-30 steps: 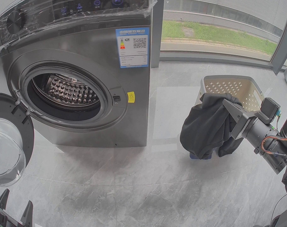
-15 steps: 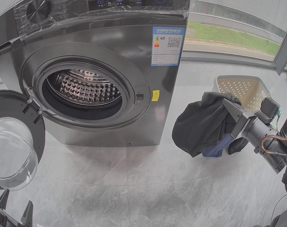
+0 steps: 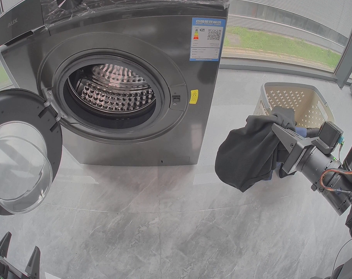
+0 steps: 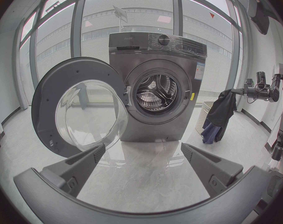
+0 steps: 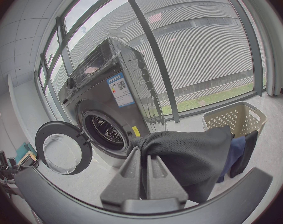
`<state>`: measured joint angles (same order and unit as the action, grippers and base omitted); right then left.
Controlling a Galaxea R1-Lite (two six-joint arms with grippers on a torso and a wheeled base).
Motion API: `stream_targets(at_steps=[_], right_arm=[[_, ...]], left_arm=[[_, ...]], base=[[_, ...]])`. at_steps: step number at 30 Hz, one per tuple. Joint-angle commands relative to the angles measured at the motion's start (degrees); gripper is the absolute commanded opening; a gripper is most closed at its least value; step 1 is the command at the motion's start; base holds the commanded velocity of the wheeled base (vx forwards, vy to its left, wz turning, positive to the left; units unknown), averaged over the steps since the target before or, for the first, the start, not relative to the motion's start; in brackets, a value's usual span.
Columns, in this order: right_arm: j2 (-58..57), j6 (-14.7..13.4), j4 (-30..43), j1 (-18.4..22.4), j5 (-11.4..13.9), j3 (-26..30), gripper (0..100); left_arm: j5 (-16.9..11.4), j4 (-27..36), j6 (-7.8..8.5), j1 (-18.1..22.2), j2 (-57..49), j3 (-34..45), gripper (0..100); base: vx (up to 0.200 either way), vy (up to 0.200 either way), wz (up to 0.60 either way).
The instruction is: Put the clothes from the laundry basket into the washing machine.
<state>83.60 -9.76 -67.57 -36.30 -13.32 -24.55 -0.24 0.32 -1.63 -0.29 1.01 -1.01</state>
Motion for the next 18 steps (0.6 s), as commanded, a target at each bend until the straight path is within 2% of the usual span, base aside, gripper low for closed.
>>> stream_targets(at_steps=[1,5,18], right_arm=[[-0.11,-0.08,0.07,0.0,-0.04,0.47,0],[-0.28,-0.08,0.07,0.0,0.05,0.82,0],[-0.28,-0.08,0.07,0.0,-0.04,0.82,0]], left_arm=[[-0.02,-0.05,0.05,0.03,-0.48,0.92,100],[-0.02,-0.05,0.05,0.03,-0.48,0.92,100],[-0.02,-0.05,0.05,0.03,-0.48,0.92,100]], base=[[0.0,0.0,0.0],[0.0,0.0,0.0],[0.0,0.2,0.0]])
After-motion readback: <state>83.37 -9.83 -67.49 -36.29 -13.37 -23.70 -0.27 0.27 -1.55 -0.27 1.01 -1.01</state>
